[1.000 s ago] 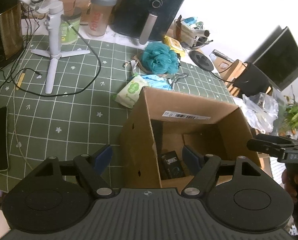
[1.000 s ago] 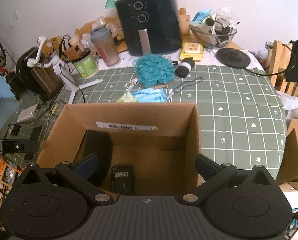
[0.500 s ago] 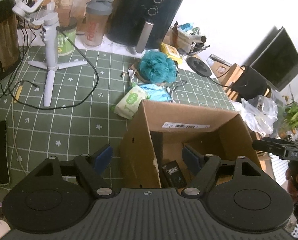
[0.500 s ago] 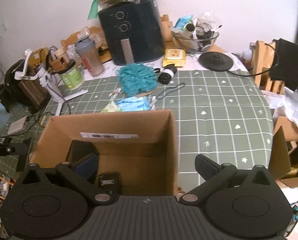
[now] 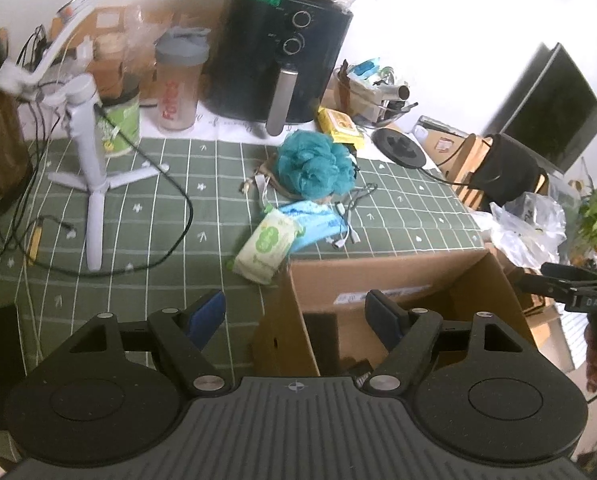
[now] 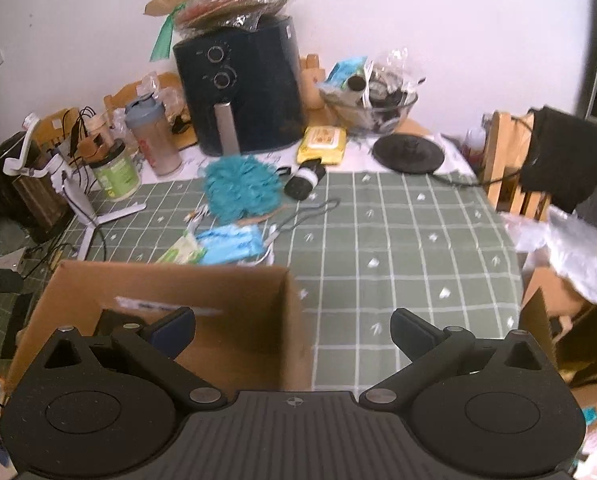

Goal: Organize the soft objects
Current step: 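Withdraw the left gripper from the box toward the green wet-wipes pack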

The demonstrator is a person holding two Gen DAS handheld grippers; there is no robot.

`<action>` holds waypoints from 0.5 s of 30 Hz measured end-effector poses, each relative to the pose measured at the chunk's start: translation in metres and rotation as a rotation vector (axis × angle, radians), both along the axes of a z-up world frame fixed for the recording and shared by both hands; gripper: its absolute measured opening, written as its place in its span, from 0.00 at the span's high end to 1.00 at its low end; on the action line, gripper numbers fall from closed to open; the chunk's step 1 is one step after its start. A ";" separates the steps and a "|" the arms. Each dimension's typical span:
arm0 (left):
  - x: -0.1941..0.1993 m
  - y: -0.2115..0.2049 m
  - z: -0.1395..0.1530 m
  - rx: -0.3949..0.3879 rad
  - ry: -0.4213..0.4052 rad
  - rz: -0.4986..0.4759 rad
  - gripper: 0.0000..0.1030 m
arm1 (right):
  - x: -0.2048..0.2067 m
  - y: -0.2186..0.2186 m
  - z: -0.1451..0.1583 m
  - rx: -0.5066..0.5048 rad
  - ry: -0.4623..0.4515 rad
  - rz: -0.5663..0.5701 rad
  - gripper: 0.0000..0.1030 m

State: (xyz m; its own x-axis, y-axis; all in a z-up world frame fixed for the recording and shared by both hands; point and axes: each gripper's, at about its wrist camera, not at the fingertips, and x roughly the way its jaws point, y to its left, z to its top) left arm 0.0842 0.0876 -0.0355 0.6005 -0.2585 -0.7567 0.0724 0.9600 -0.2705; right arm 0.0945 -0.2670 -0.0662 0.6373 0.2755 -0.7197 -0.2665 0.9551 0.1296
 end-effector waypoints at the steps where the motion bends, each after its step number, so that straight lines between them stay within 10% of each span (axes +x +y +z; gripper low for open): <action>1: 0.003 0.000 0.001 0.005 -0.004 -0.004 0.26 | 0.003 -0.001 0.000 -0.008 -0.002 0.001 0.00; 15: 0.066 -0.002 -0.003 0.065 -0.034 -0.085 0.26 | 0.048 -0.021 -0.006 -0.019 0.011 0.031 0.00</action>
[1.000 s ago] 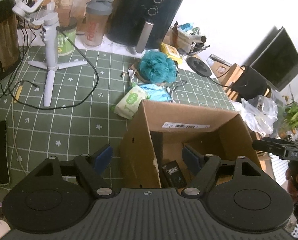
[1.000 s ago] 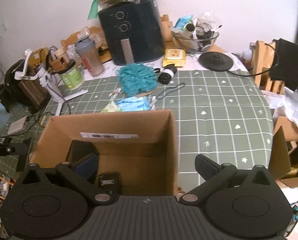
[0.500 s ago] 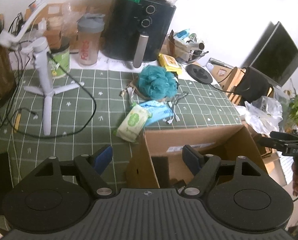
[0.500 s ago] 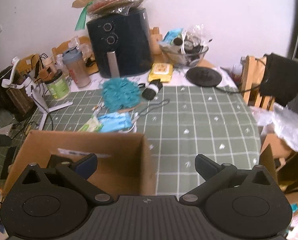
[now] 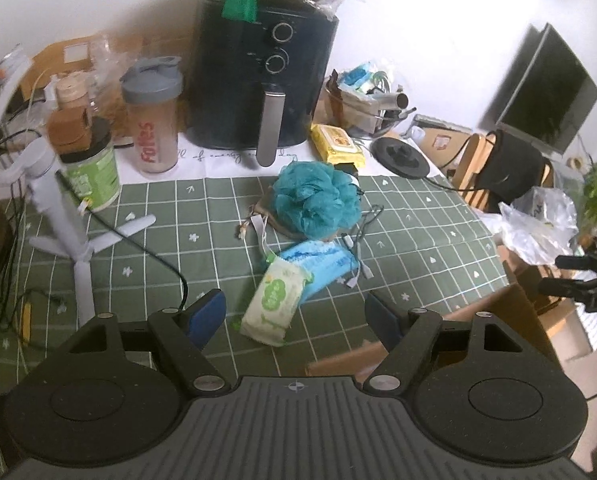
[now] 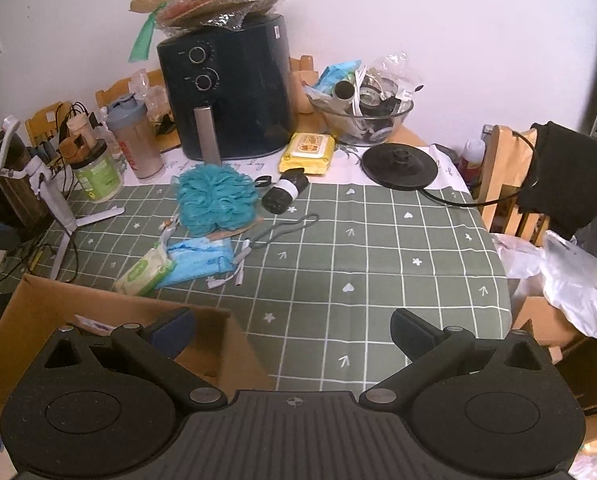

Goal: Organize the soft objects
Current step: 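Withdraw the left gripper from the box toward the green wet-wipes pack, then grasp the green-and-white wet-wipes pack with the left gripper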

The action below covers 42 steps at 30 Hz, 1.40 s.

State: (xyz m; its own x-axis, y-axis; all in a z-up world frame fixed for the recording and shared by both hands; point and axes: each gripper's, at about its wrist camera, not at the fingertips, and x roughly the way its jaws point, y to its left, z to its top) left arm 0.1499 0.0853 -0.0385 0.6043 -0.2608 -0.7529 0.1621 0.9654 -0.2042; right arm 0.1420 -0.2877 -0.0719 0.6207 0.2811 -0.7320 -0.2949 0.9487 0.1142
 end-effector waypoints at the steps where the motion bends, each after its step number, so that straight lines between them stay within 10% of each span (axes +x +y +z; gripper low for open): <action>1: 0.005 0.000 -0.002 0.003 0.002 -0.008 0.26 | 0.003 -0.001 0.000 0.003 0.000 0.006 0.00; 35: 0.115 -0.033 -0.149 0.194 0.227 -0.348 0.26 | 0.017 -0.033 -0.030 -0.036 0.102 -0.154 0.00; 42: 0.120 -0.037 -0.161 0.238 0.223 -0.356 0.50 | 0.016 -0.035 -0.031 -0.008 0.105 -0.151 0.00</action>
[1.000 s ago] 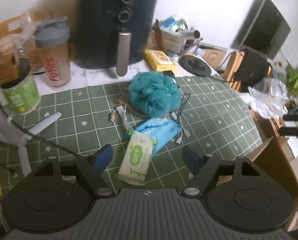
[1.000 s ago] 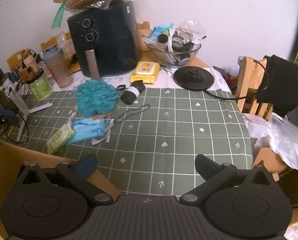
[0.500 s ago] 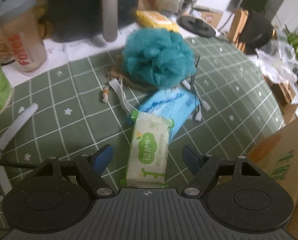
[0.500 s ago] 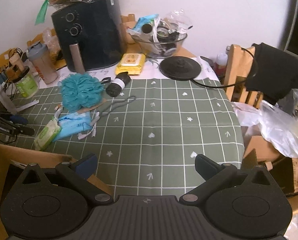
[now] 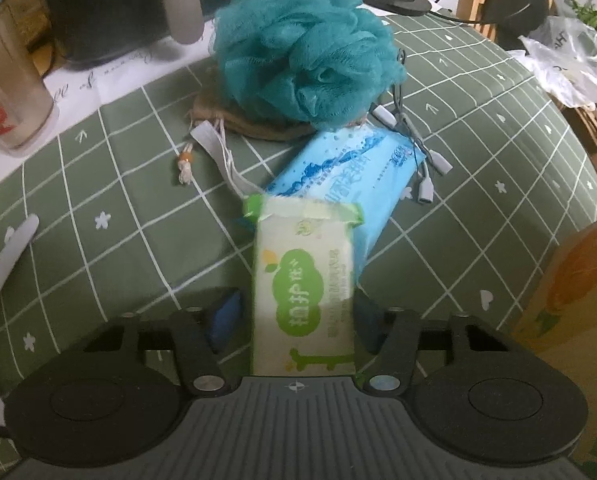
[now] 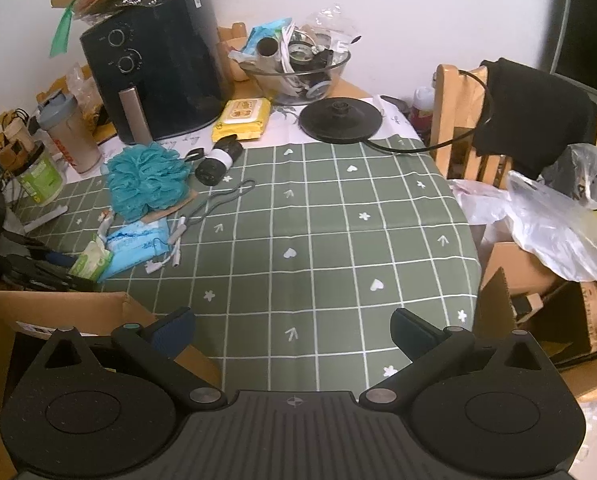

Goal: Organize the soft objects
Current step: 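Grasp the green-and-white wet-wipes pack with the left gripper, then lift the wet-wipes pack with the left gripper while the right gripper approaches the black cord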

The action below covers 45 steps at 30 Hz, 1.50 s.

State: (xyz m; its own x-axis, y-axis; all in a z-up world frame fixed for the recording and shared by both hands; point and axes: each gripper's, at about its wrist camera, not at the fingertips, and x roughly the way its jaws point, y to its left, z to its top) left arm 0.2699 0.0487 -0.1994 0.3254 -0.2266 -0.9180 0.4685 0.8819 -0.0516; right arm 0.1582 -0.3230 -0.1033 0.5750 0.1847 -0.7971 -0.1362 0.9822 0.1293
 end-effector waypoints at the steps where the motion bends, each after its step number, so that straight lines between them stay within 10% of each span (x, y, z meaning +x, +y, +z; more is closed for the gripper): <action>1: 0.000 0.000 0.000 0.010 -0.007 -0.001 0.52 | 0.001 0.000 0.000 0.000 -0.002 0.005 0.00; 45: -0.110 0.025 0.168 -0.185 -0.250 0.323 0.54 | 0.125 0.037 -0.045 0.096 0.033 0.423 0.06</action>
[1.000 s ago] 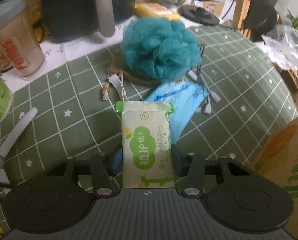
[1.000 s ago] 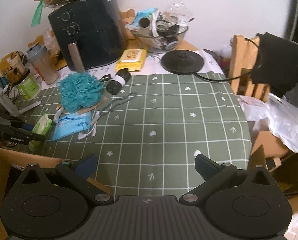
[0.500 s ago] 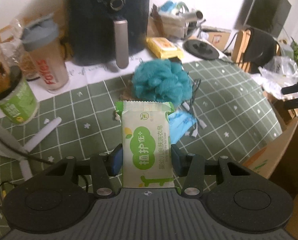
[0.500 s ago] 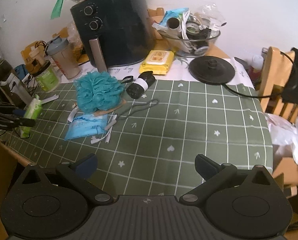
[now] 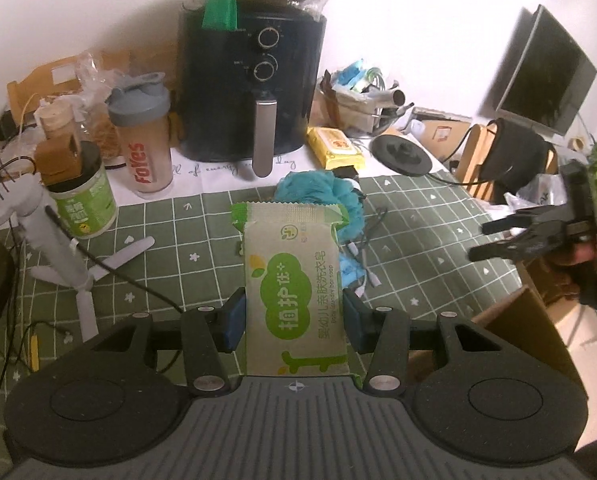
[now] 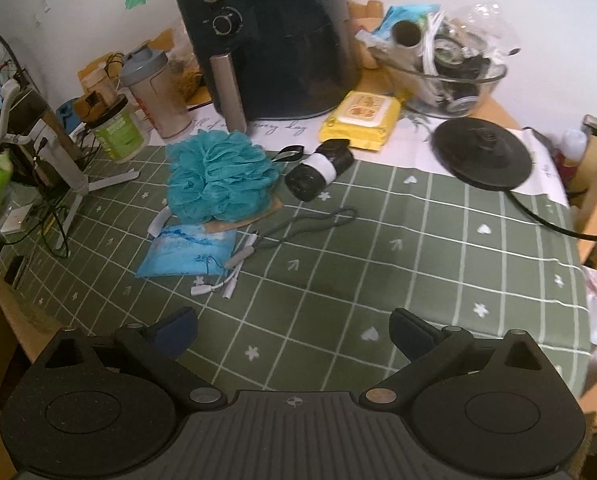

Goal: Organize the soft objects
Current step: 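Lift the wet-wipes pack with the left gripper while the right gripper approaches the black cord, then grasp the black cord with the right gripper while the left gripper holds the wipes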

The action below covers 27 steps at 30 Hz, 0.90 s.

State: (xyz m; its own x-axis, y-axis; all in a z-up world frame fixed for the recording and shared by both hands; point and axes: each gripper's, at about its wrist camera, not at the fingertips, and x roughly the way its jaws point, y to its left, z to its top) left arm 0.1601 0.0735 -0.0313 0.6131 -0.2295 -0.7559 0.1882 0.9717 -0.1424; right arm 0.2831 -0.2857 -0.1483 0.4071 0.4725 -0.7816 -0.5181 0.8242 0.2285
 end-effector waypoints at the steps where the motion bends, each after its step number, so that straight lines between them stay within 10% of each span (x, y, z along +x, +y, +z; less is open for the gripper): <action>1: -0.004 -0.001 0.002 -0.001 -0.001 0.006 0.54 | 0.003 0.003 -0.003 0.003 0.002 0.007 0.09; 27: -0.068 -0.014 0.009 -0.035 0.040 0.186 0.54 | 0.079 0.074 -0.078 0.018 -0.040 -0.072 0.21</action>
State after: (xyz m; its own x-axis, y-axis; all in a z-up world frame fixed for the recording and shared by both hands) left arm 0.0923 0.0595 -0.0222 0.6171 -0.1418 -0.7740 -0.0003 0.9836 -0.1804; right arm 0.3621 -0.2114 -0.2265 0.4715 0.4549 -0.7555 -0.4665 0.8557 0.2240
